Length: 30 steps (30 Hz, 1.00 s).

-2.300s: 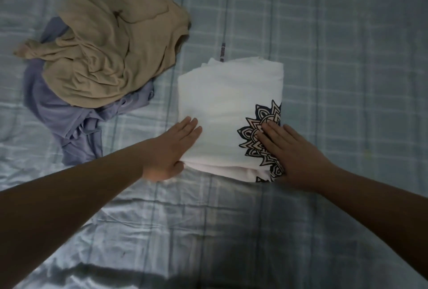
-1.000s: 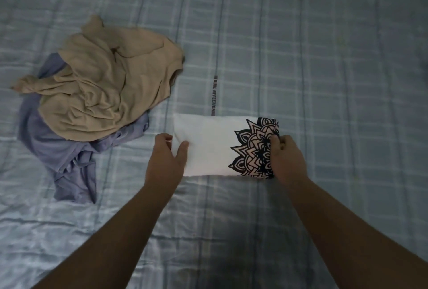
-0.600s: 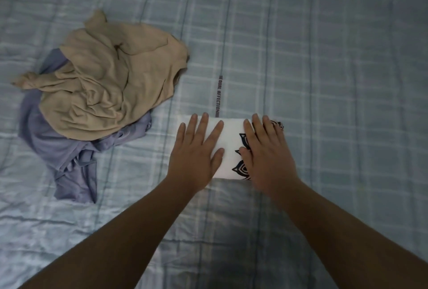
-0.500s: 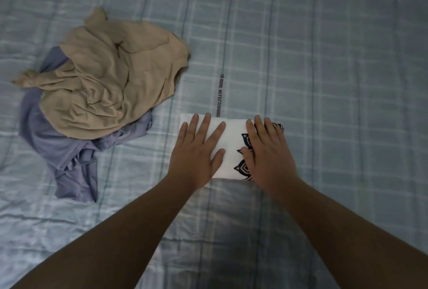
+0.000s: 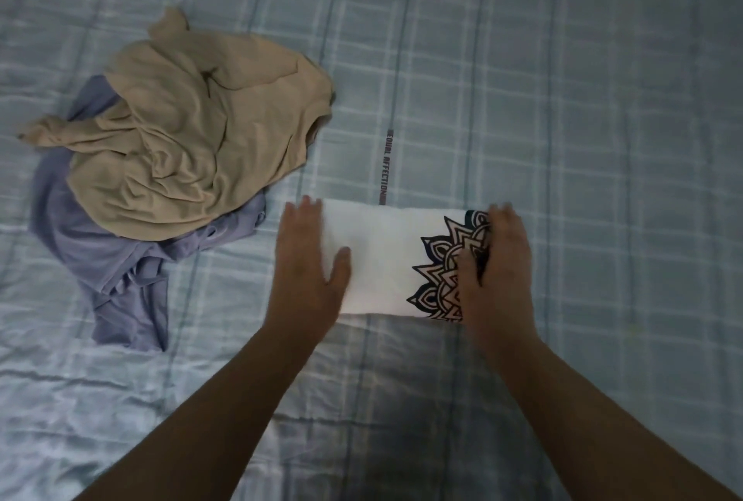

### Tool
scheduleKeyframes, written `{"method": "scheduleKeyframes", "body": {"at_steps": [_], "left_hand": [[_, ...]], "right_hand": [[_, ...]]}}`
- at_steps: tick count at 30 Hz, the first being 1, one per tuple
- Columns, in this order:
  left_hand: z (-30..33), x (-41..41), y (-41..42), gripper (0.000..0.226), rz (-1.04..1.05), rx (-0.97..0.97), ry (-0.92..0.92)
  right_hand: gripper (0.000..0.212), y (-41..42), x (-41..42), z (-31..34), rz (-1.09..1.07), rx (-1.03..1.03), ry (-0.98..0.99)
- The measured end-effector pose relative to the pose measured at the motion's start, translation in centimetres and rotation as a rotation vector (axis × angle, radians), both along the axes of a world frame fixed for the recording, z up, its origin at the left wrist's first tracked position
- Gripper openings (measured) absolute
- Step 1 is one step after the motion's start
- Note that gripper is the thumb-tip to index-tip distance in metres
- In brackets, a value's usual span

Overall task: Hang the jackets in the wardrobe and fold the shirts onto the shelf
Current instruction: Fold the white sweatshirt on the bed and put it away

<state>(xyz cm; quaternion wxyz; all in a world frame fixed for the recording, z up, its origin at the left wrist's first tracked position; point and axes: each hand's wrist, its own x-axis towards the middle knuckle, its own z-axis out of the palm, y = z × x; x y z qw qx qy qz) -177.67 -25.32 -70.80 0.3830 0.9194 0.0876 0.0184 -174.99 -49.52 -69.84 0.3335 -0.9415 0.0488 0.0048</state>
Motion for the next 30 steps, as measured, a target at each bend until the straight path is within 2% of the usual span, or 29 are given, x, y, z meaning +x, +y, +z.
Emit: {"method": "scheduleKeyframes", "body": {"at_steps": [2,4,6,8,10,12,15,17,19,21,23,27,30], "left_hand": [[0.6,-0.8,0.9,0.063,0.321,-0.238,0.160],[1.0,-1.1,1.1,0.057,0.506,-0.366,0.456],[0.9,-1.1,1.1,0.056,0.470,-0.447,0.608],[0.7,-0.8,1.1,0.070,0.415,-0.534,0.646],[0.7,0.1,1.1,0.080,0.459,-0.568,0.689],[0.6,1.0,1.3,0.070,0.495,-0.603,0.720],[0.8,1.4,1.4,0.055,0.518,-0.704,0.793],[0.4,1.0,1.5,0.050,0.510,-0.776,0.791],[0.4,0.2,1.6,0.056,0.494,-0.825,0.725],[0.7,-0.9,1.4,0.063,0.482,-0.815,0.656],[1.5,-2.1,1.2,0.053,0.511,-0.818,0.580],[5.4,-5.4,0.8,0.047,0.537,-0.777,0.476],[10.9,-9.3,0.2,0.036,0.522,-0.791,0.401]], "right_hand": [[0.069,-0.1,-0.5,-0.3,-0.302,0.234,0.213],[0.073,-0.1,-1.0,-0.4,-0.508,0.426,0.424],[0.063,0.0,-1.2,-0.1,-0.527,0.400,0.529],[0.057,-0.1,-1.0,0.3,-0.502,0.338,0.568],[0.058,-0.4,-0.6,0.6,-0.507,0.337,0.637],[0.047,-0.6,0.0,1.1,-0.538,0.419,0.704],[0.029,-0.8,0.2,1.9,-0.566,0.618,0.701],[0.020,-0.9,-0.1,2.2,-0.558,0.706,0.671],[0.017,-1.1,-0.7,1.9,-0.531,0.729,0.650],[0.022,-1.4,-1.3,1.8,-0.486,0.737,0.624],[0.026,-1.4,-2.1,2.2,-0.430,0.770,0.615],[0.010,-1.8,-4.4,5.7,-0.350,0.832,0.626],[0.012,-2.3,-6.7,10.9,-0.258,0.844,0.617]]}}
